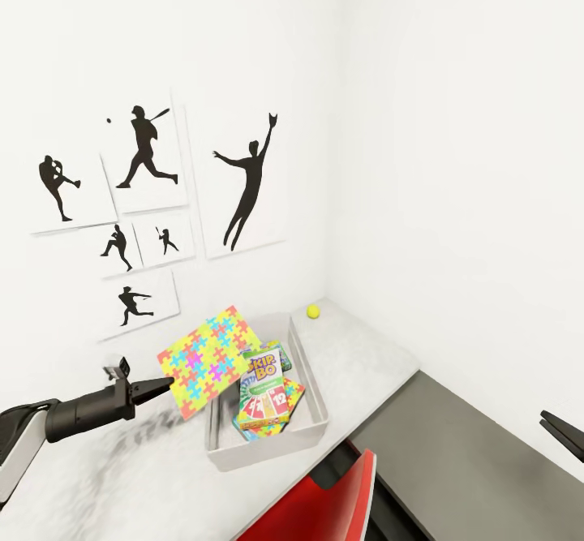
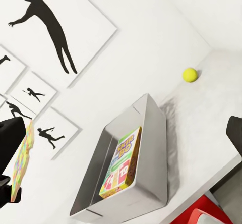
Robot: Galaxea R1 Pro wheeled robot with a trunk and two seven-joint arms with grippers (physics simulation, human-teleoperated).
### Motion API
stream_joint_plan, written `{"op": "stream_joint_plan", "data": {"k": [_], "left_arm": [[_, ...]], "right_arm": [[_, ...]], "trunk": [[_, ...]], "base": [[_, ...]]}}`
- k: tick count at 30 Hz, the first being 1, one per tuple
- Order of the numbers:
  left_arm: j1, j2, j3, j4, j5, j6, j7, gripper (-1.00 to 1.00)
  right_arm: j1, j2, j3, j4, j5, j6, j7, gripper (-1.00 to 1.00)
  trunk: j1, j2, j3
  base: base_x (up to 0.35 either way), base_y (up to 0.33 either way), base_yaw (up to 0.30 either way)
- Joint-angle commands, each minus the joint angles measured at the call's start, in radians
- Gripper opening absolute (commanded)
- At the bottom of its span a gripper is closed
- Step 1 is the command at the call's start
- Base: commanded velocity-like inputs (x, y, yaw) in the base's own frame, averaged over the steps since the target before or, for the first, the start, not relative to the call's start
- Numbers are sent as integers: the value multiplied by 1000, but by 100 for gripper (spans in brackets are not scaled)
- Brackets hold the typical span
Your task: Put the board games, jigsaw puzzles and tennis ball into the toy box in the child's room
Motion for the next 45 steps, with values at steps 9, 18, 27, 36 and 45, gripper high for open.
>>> {"op": "stream_joint_plan", "data": {"k": [9, 18, 27, 36, 45], "left_arm": [[-1, 0, 1, 0, 2, 6, 2, -100], [-1, -2, 1, 0, 1, 8, 4, -100], [-9, -13, -1, 0, 5, 6, 70, -100], [-30, -107, 4, -3, 12, 5, 274, -100], [-65, -181, 15, -35, 14, 2, 430, -100]], "right_arm": [[0, 0, 0, 0, -3, 4, -1, 100], [0, 0, 0, 2, -2, 3, 0, 100], [0, 0, 0, 3, -2, 2, -1, 100], [0, 0, 0, 9, -1, 0, -2, 100], [0, 0, 0, 10, 0, 0, -2, 100]], "trunk": [[1, -2, -2], [1, -2, -2], [1, -2, -2], [1, -2, -2], [1, -2, -2]], "base": [[0, 0, 0], [0, 0, 0], [0, 0, 0], [0, 0, 0], [0, 0, 0]]}}
